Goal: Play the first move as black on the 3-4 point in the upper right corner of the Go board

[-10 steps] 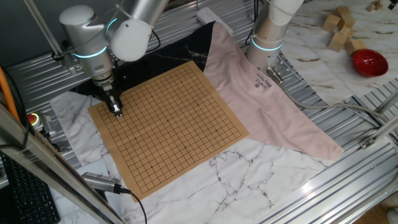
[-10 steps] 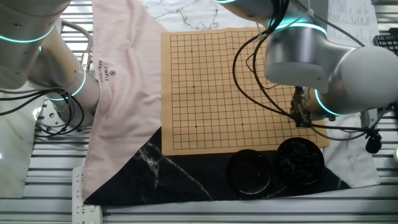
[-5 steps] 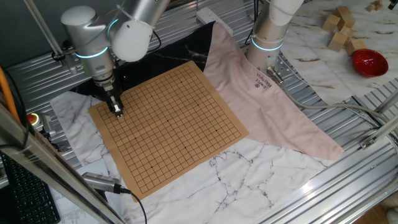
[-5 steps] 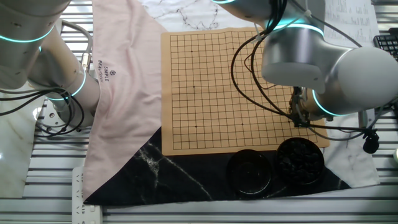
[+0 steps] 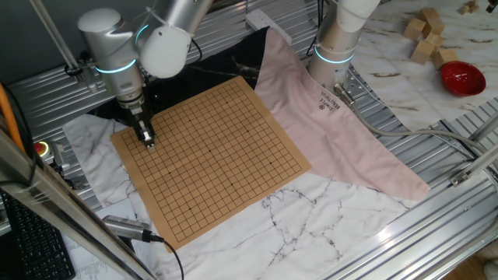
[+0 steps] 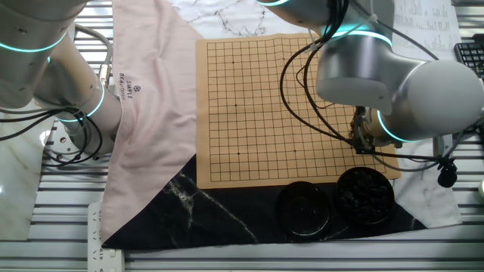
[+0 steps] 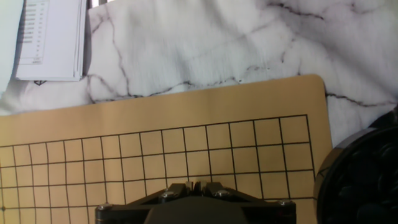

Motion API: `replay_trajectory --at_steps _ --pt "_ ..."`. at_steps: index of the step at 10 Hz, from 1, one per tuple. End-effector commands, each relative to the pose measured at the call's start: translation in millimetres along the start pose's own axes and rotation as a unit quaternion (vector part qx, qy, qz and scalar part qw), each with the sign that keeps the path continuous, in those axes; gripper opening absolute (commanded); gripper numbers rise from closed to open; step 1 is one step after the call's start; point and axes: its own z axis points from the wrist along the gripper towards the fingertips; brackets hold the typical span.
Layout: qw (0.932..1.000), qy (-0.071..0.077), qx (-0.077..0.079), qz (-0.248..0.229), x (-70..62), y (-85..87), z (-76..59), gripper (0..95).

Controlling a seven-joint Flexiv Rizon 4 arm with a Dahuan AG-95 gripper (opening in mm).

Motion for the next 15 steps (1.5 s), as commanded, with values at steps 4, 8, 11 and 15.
replay_trajectory --at_steps 4,8,11,15 --pt "1.0 0.004 0.002 -0.003 2.5 0.1 -0.1 19.0" --pt "1.0 0.006 0.002 -0.007 2.6 -1.6 -2.6 19.0" --pt "0.9997 0.013 0.003 -0.018 5.8 -10.1 -12.0 19.0" --pt "0.9991 0.026 0.022 -0.024 0.1 -14.5 -26.2 19.0"
